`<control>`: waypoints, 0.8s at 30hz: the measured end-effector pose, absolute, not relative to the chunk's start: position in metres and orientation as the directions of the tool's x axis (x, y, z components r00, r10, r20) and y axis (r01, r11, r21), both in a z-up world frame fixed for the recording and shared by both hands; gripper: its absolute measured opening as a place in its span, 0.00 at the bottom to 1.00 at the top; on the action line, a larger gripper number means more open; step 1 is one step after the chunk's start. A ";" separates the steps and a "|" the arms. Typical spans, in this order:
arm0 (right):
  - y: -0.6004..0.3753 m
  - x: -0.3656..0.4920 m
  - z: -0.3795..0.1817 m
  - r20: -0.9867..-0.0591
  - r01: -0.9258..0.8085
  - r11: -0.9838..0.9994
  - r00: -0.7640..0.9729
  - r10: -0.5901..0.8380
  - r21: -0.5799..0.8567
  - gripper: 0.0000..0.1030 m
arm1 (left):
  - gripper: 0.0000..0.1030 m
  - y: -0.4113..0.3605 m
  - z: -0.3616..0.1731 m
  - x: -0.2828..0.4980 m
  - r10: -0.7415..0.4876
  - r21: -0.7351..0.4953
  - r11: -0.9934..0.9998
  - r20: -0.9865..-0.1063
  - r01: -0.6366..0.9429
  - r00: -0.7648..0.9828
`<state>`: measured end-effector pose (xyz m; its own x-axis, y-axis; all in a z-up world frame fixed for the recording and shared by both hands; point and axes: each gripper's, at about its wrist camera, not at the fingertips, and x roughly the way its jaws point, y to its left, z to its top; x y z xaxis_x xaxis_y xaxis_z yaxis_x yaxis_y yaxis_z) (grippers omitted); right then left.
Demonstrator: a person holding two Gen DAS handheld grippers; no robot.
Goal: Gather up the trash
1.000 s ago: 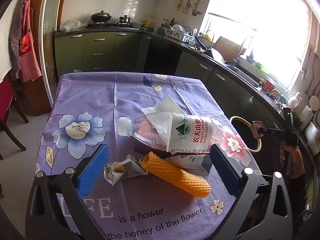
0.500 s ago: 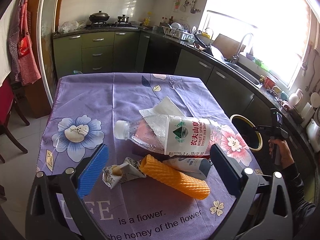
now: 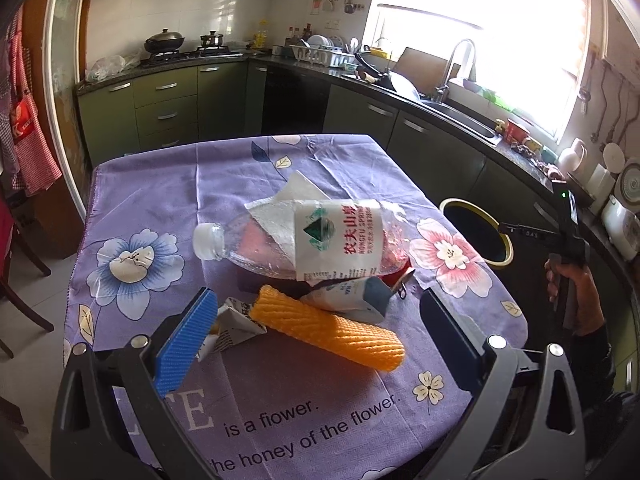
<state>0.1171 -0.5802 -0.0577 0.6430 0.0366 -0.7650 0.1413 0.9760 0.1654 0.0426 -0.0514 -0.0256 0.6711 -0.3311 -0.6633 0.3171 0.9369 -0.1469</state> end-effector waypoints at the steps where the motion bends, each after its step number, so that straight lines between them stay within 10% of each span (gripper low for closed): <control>1: -0.576 0.115 -0.057 -0.764 0.132 0.977 0.644 0.044 0.168 0.47 | 0.94 -0.057 -0.028 0.041 -0.335 -0.138 0.933 -0.667 0.331 0.665; 11: -0.551 0.103 -0.060 -0.748 0.072 0.973 0.653 0.122 0.221 0.48 | 0.93 -0.106 -0.058 0.057 -0.338 -0.094 0.918 -0.693 0.385 0.637; 24: -0.562 0.104 -0.073 -0.748 0.068 0.961 0.643 0.162 0.266 0.48 | 0.47 -0.110 -0.078 0.073 -0.290 -0.084 0.938 -0.719 0.335 0.632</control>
